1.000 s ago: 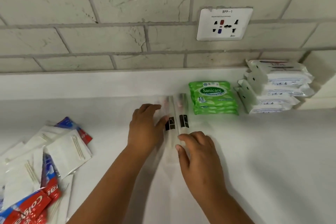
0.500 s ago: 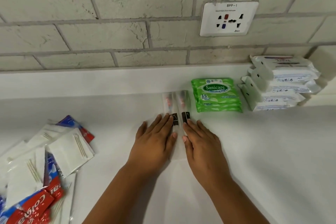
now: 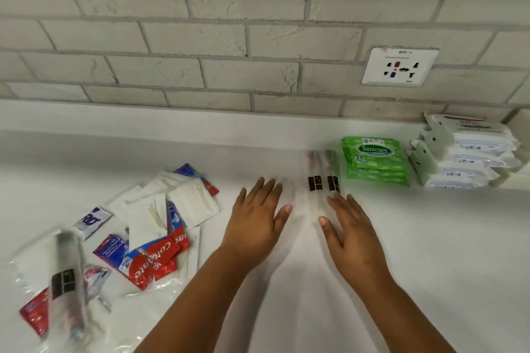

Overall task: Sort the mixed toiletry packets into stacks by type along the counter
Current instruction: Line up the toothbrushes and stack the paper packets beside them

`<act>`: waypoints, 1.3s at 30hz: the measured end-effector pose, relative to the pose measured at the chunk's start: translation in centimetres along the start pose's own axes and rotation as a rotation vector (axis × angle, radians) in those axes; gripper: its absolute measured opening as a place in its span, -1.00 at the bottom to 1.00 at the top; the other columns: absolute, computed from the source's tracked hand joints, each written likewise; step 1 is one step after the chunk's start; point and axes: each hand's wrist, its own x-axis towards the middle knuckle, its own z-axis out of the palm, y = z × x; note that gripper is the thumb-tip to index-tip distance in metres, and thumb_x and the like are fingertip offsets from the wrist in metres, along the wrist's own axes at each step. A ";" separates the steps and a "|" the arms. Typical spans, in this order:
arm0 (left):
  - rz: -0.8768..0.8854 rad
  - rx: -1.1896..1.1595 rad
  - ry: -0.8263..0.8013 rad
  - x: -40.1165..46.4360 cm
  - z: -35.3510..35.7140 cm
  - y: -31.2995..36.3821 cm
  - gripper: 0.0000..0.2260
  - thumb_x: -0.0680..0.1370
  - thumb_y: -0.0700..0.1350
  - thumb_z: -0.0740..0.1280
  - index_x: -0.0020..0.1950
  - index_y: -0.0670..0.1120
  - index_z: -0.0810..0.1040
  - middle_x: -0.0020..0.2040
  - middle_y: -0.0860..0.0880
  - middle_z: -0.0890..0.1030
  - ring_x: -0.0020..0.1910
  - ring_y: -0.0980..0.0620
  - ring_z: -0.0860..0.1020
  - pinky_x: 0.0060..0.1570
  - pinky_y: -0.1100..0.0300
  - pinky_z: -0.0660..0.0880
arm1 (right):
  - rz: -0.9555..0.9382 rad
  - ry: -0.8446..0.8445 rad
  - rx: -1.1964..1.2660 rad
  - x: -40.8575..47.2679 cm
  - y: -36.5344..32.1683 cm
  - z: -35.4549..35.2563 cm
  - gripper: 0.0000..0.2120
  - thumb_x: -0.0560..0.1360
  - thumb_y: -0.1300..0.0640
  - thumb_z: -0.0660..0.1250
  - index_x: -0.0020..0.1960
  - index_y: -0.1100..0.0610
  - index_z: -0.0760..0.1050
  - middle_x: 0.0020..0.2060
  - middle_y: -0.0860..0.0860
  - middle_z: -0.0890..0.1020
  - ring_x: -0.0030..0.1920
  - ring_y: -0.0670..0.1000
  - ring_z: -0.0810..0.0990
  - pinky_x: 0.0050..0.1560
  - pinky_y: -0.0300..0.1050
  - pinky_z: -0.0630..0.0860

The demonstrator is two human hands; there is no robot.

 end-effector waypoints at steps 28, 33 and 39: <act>-0.679 -0.348 0.272 -21.6 -12.0 -22.0 -0.49 0.56 0.03 0.30 0.44 -0.10 0.25 0.29 -0.11 0.45 0.21 -0.07 0.49 0.05 0.17 0.39 | -0.199 -0.369 -0.043 -11.2 -32.0 16.0 -0.55 0.57 -0.14 0.17 0.37 0.07 0.40 0.27 0.02 0.48 0.30 0.00 0.39 0.29 -0.14 0.40; -0.701 -0.438 0.233 -20.7 -12.0 -23.1 -0.52 0.55 -0.01 0.34 0.39 -0.13 0.28 0.12 -0.09 0.57 0.09 -0.06 0.57 -0.06 0.20 0.42 | -0.173 -0.363 -0.116 -11.1 -32.3 17.3 -0.55 0.57 -0.15 0.18 0.35 0.08 0.42 0.25 0.05 0.50 0.28 0.01 0.40 0.25 -0.16 0.38; -0.766 -0.606 0.238 -20.3 -12.0 -24.0 -0.52 0.53 -0.09 0.38 0.40 -0.13 0.31 -0.18 0.05 0.54 -0.11 0.05 0.50 -0.11 0.23 0.35 | -0.155 -0.369 -0.071 -11.0 -32.4 17.7 -0.60 0.53 -0.14 0.26 0.27 0.06 0.48 0.10 0.04 0.58 0.16 0.02 0.48 0.16 -0.13 0.47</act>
